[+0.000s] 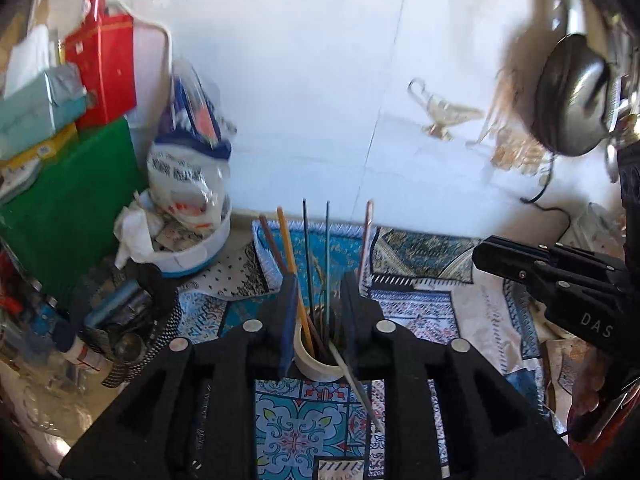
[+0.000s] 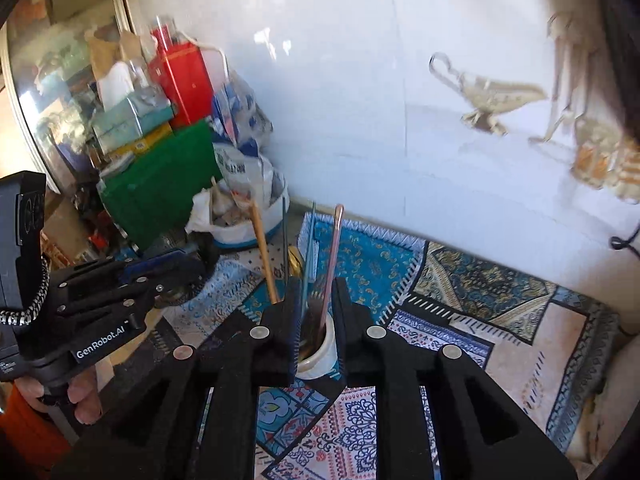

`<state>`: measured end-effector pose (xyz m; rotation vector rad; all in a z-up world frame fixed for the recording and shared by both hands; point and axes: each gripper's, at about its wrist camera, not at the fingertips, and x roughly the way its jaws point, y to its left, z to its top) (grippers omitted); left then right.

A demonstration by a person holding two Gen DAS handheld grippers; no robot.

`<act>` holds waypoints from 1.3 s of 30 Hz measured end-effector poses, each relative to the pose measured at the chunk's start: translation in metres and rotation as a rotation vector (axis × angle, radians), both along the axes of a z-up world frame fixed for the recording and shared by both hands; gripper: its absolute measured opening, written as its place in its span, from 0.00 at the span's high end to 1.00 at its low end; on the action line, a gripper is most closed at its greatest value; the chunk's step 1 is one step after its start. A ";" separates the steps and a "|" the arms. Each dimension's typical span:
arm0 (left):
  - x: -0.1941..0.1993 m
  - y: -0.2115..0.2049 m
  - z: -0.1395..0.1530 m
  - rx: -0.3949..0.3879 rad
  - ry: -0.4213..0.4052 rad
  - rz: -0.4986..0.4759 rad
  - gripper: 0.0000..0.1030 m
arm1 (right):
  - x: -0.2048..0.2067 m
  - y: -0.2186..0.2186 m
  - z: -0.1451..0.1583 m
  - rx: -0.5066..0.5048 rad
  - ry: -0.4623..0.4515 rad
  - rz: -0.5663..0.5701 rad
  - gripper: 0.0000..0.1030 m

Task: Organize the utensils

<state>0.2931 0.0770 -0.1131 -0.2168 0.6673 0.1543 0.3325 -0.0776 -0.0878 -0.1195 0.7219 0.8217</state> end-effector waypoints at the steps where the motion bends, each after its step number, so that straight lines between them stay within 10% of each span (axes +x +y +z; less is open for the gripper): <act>1: -0.008 -0.001 0.010 0.003 -0.022 -0.007 0.76 | -0.010 -0.006 0.009 0.017 -0.019 -0.011 0.87; 12: -0.160 -0.028 0.112 0.095 -0.346 -0.103 0.53 | -0.165 -0.058 0.098 0.207 -0.305 -0.229 0.84; 18: -0.247 -0.040 0.135 0.138 -0.441 -0.131 0.29 | -0.242 -0.065 0.109 0.229 -0.410 -0.362 0.64; 29: -0.319 -0.033 0.123 0.132 -0.459 -0.091 0.04 | -0.319 -0.069 0.102 0.196 -0.479 -0.475 0.07; 39: -0.337 -0.030 0.113 0.126 -0.449 -0.091 0.03 | -0.340 -0.076 0.099 0.172 -0.494 -0.548 0.00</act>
